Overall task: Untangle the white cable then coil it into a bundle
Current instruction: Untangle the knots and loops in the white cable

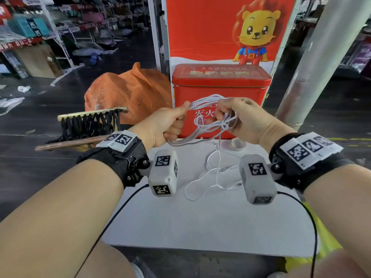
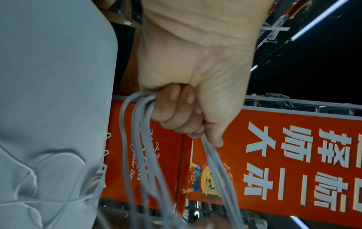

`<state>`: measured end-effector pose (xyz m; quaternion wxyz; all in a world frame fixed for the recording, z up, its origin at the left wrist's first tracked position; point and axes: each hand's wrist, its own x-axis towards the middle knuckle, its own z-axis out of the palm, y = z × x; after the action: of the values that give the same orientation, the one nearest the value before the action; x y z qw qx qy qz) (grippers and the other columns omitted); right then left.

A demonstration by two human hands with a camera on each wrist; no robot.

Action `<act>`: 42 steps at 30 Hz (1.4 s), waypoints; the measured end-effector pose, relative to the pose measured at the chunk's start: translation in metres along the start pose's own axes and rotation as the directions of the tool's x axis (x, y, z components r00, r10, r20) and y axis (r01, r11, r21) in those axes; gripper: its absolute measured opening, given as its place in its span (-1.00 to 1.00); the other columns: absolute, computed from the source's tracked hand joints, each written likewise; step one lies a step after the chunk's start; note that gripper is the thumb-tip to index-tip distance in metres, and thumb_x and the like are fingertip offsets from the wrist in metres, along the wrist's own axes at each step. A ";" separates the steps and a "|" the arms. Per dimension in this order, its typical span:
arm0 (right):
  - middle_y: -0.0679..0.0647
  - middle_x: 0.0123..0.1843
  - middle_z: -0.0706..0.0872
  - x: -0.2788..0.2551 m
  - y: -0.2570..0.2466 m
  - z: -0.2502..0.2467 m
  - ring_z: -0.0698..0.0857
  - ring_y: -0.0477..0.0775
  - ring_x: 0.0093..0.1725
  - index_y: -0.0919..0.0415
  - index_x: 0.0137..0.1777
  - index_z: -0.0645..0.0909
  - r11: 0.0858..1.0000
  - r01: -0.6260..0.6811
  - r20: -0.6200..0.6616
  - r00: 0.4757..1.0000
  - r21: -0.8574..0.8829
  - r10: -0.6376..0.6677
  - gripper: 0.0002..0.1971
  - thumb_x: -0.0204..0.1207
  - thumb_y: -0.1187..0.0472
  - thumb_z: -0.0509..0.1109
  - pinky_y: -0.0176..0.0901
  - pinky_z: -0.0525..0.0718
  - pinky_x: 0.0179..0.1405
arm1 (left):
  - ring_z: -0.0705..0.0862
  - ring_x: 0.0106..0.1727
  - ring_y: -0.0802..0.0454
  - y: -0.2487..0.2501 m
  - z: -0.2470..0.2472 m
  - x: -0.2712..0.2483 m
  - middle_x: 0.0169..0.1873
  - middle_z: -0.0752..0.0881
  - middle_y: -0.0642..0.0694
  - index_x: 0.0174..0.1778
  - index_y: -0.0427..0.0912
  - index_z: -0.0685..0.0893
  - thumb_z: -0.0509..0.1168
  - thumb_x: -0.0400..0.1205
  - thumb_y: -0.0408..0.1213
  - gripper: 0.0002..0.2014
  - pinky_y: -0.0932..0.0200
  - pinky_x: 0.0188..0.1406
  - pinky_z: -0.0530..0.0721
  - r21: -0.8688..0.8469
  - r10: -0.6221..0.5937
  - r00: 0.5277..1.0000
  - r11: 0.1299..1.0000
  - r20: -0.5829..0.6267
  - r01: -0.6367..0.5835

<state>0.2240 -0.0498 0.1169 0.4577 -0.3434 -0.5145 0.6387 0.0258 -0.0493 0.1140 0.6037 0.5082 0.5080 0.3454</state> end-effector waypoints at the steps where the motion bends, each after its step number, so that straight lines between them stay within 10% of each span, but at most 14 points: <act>1: 0.06 -0.59 0.47 -0.002 0.002 0.003 0.45 0.00 -0.54 0.18 -0.53 0.42 1.000 -0.024 0.028 0.999 0.014 0.024 -0.62 0.57 0.30 0.23 -0.21 0.58 -0.36 | 0.10 -0.74 0.22 0.000 -0.001 0.001 -0.72 0.19 0.12 -0.45 -0.05 0.29 0.16 0.67 0.11 -0.55 0.38 -0.81 0.06 -0.007 0.012 1.000 1.000 -0.014 -0.012; 5: -0.05 -0.64 0.24 -0.005 0.005 0.004 0.16 -0.12 -0.69 0.13 -0.47 0.26 0.961 -0.157 0.034 0.985 -0.230 0.169 -0.60 0.60 0.31 0.25 -0.36 0.18 -0.68 | 0.12 -0.74 0.22 0.003 -0.009 0.000 -0.72 0.20 0.13 -0.46 -0.05 0.29 0.16 0.69 0.08 -0.55 0.36 -0.80 0.11 -0.032 0.024 0.999 0.999 -0.023 -0.025; 8: 0.05 -0.50 0.41 -0.007 0.005 0.007 0.27 -0.14 -0.67 0.27 -0.18 0.53 0.865 -0.200 0.080 0.961 -0.459 0.265 -0.89 0.48 0.35 0.44 -0.39 0.30 -0.68 | 0.11 -0.72 0.21 0.004 -0.015 0.000 -0.71 0.20 0.12 -0.46 -0.06 0.29 0.18 0.69 0.04 -0.56 0.37 -0.79 0.10 0.021 0.022 1.000 1.000 -0.009 -0.021; 11: 0.11 -0.31 0.54 -0.003 0.007 0.007 0.44 -0.04 -0.47 0.27 0.13 0.61 0.716 -0.184 0.144 0.917 -0.674 0.371 -0.68 0.41 0.22 0.54 -0.24 0.42 -0.49 | 0.11 -0.72 0.22 0.007 -0.018 -0.003 -0.71 0.20 0.12 -0.45 -0.06 0.29 0.18 0.69 0.03 -0.57 0.36 -0.77 0.05 0.108 0.000 0.999 0.994 0.043 -0.004; 15: 0.09 -0.28 0.62 -0.003 0.011 0.014 0.51 -0.02 -0.41 0.11 0.07 0.68 0.462 -0.047 0.206 0.852 -0.885 0.482 -0.76 0.47 0.03 0.49 -0.30 0.47 -0.51 | 0.10 -0.71 0.22 0.009 -0.020 -0.008 -0.70 0.21 0.10 -0.44 -0.07 0.31 0.17 0.69 0.02 -0.58 0.37 -0.74 0.05 0.229 -0.072 0.987 0.973 0.143 0.038; 20: 0.00 -0.25 0.82 -0.002 0.008 0.016 0.44 -0.06 -0.48 0.13 -0.05 0.77 0.452 -0.062 0.258 0.749 -0.890 0.611 -0.86 0.49 0.10 0.46 -0.35 0.41 -0.53 | 0.10 -0.72 0.23 0.007 -0.020 -0.010 -0.70 0.21 0.09 -0.42 -0.09 0.33 0.14 0.70 0.04 -0.59 0.36 -0.71 0.09 0.193 -0.090 0.971 0.980 0.220 0.047; 25: -0.02 -0.50 0.64 0.000 0.004 0.004 0.47 -0.14 -0.58 0.23 -0.23 0.73 0.438 -0.026 0.177 0.891 -0.899 0.417 -0.85 0.52 0.22 0.40 -0.42 0.40 -0.59 | 0.26 -0.66 0.16 0.000 -0.020 -0.005 -0.70 0.29 0.05 -0.45 -0.11 0.33 0.10 0.69 0.00 -0.58 0.27 -0.49 0.55 0.054 -0.094 0.950 0.995 0.299 0.082; 30: 0.01 -0.42 0.67 -0.002 0.007 -0.003 0.53 -0.07 -0.49 0.21 -0.17 0.76 0.328 -0.011 0.146 0.881 -0.944 0.450 -0.85 0.50 0.16 0.40 -0.31 0.48 -0.47 | 0.74 -0.24 -0.02 -0.007 -0.018 -0.009 -0.27 0.68 -0.21 -0.61 -0.22 0.49 0.20 0.58 -0.20 -0.59 0.14 -0.32 0.74 0.028 -0.132 0.914 0.991 0.383 0.131; 35: -0.09 -0.57 0.61 -0.003 0.006 0.000 0.45 -0.15 -0.61 0.05 -0.44 0.68 0.386 -0.004 0.157 0.910 -0.923 0.385 -0.73 0.51 0.17 0.43 -0.42 0.40 -0.59 | 0.22 -0.76 0.25 0.004 -0.010 -0.007 -0.58 0.51 -0.04 -0.50 -0.19 0.38 0.02 0.66 -0.27 -0.63 0.39 -0.76 0.07 0.140 -0.171 0.941 0.981 0.294 0.134; 42: 0.06 -0.42 0.66 0.001 0.013 -0.001 0.49 -0.07 -0.53 0.26 -0.20 0.71 0.356 -0.036 0.122 0.903 -0.934 0.411 -0.83 0.50 0.16 0.44 -0.39 0.46 -0.55 | 0.15 -0.78 0.22 -0.001 0.000 -0.009 -0.77 0.22 0.08 -0.37 -0.21 0.54 0.18 0.54 0.17 -0.54 0.30 -0.64 -0.04 0.315 -0.291 0.899 0.931 0.328 0.187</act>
<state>0.2213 -0.0489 0.1045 0.0035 -0.4911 -0.7962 0.3534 0.0239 -0.0583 0.1151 0.6497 0.5759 0.4876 0.0922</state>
